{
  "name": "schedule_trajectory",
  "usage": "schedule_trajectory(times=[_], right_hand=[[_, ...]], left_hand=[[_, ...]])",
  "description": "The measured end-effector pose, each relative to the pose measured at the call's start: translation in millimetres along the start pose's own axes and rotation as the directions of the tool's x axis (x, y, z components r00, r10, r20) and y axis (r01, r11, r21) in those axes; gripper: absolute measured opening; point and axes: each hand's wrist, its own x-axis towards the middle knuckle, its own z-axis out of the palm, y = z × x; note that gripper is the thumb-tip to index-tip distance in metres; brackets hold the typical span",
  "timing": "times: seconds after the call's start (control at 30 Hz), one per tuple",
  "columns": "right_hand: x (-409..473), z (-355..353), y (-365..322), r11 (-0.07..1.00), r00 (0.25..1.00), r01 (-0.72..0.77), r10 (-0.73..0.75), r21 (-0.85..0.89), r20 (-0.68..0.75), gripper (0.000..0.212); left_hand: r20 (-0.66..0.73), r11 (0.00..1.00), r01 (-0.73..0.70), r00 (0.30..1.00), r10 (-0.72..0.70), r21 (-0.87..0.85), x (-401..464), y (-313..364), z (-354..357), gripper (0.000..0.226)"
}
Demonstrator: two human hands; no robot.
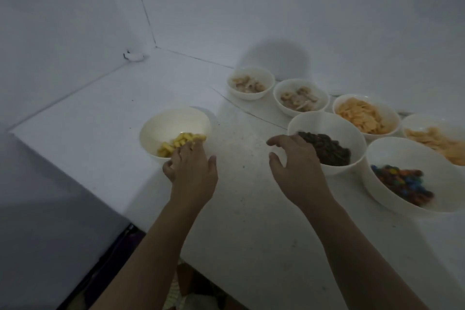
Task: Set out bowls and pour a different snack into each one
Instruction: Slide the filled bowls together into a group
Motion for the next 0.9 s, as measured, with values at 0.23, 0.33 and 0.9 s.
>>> schedule_trajectory(times=[0.23,0.33,0.9], right_hand=[[20.3,23.8,-22.7,0.991,0.992,-0.113,0.108,-0.078,-0.062,0.029],[29.8,34.8,-25.7,0.977,0.976,-0.187,0.174,-0.102,-0.128,0.030],[54.2,69.0,12.9,0.773,0.833,-0.509,0.332,-0.379,-0.443,0.027]], left_hand=[[-0.015,0.977,-0.210,0.977,0.210,0.035,35.7,-13.0,8.2,0.038],[-0.002,0.931,-0.365,0.931,0.365,0.007,56.9,-6.7,11.4,0.036],[0.016,0.720,-0.678,0.726,0.687,-0.146,100.4,59.5,37.3,0.034]])
